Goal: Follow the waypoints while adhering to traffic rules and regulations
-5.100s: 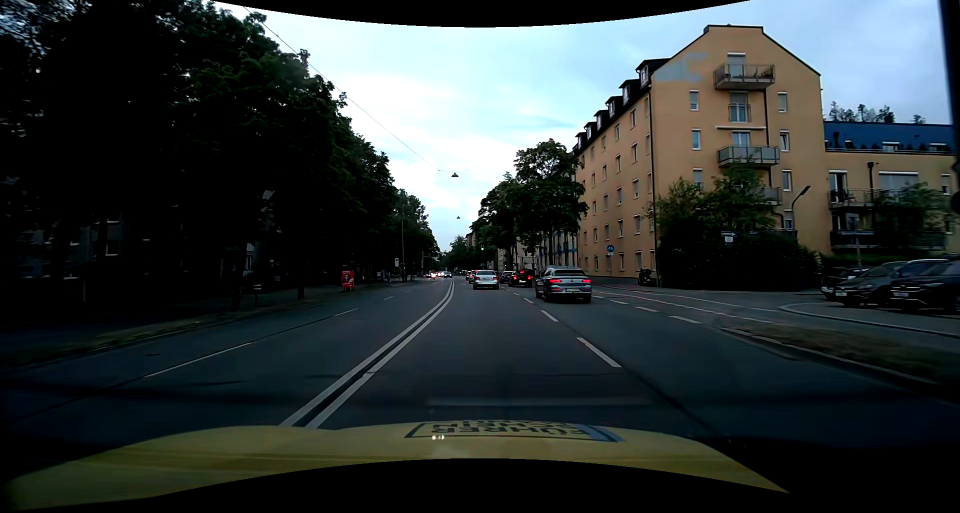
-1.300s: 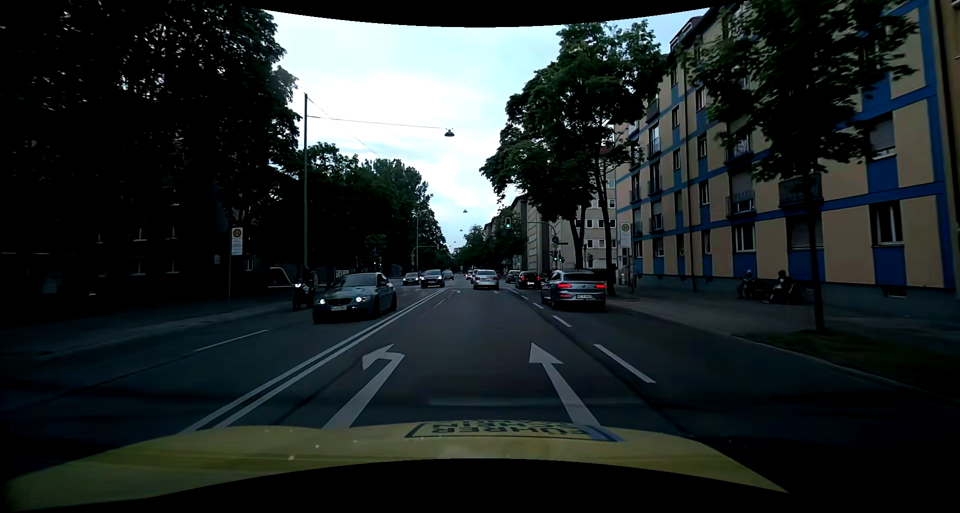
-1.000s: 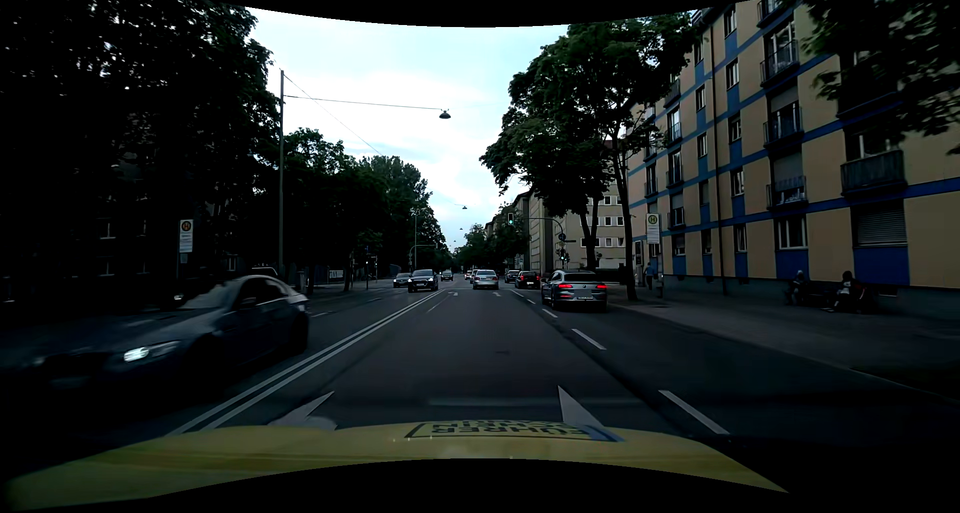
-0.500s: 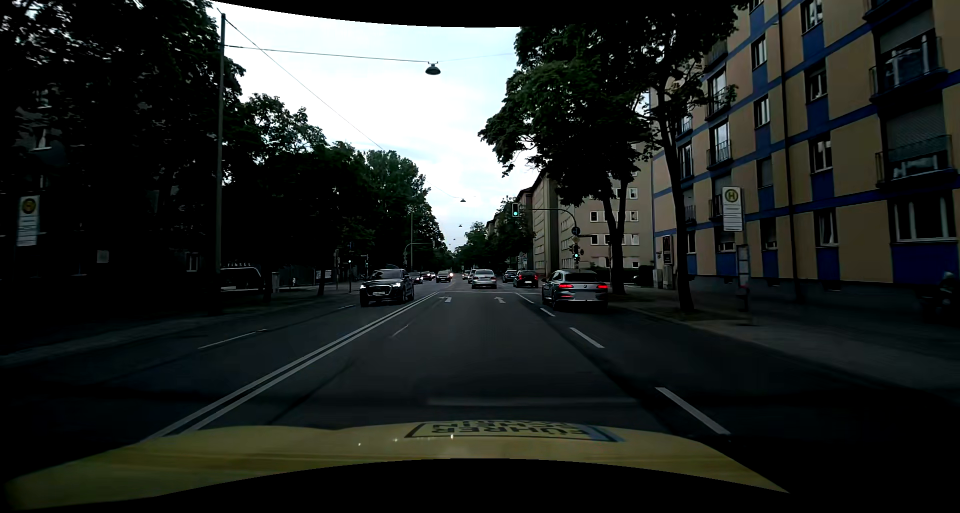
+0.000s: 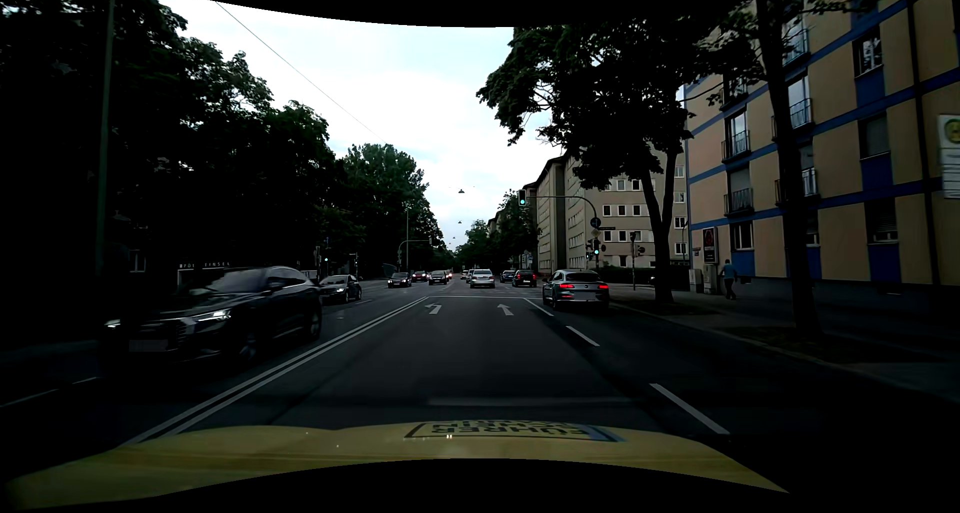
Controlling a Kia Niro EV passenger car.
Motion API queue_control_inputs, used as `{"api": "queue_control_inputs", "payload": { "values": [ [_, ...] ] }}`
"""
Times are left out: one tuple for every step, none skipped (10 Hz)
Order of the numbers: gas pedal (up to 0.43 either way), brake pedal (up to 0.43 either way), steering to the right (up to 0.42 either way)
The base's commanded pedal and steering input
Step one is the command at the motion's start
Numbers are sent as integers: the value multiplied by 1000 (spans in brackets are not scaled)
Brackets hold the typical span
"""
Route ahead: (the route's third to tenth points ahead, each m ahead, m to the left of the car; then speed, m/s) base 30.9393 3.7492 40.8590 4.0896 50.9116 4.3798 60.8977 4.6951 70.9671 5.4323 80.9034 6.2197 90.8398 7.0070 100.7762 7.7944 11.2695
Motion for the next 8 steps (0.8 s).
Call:
{"api": "queue_control_inputs", "payload": {
  "values": [
    [98,0,-5],
    [98,0,-5],
    [98,0,-6],
    [98,0,-6],
    [98,0,-6],
    [98,0,-5],
    [98,0,-5],
    [98,0,-5]
  ]
}}
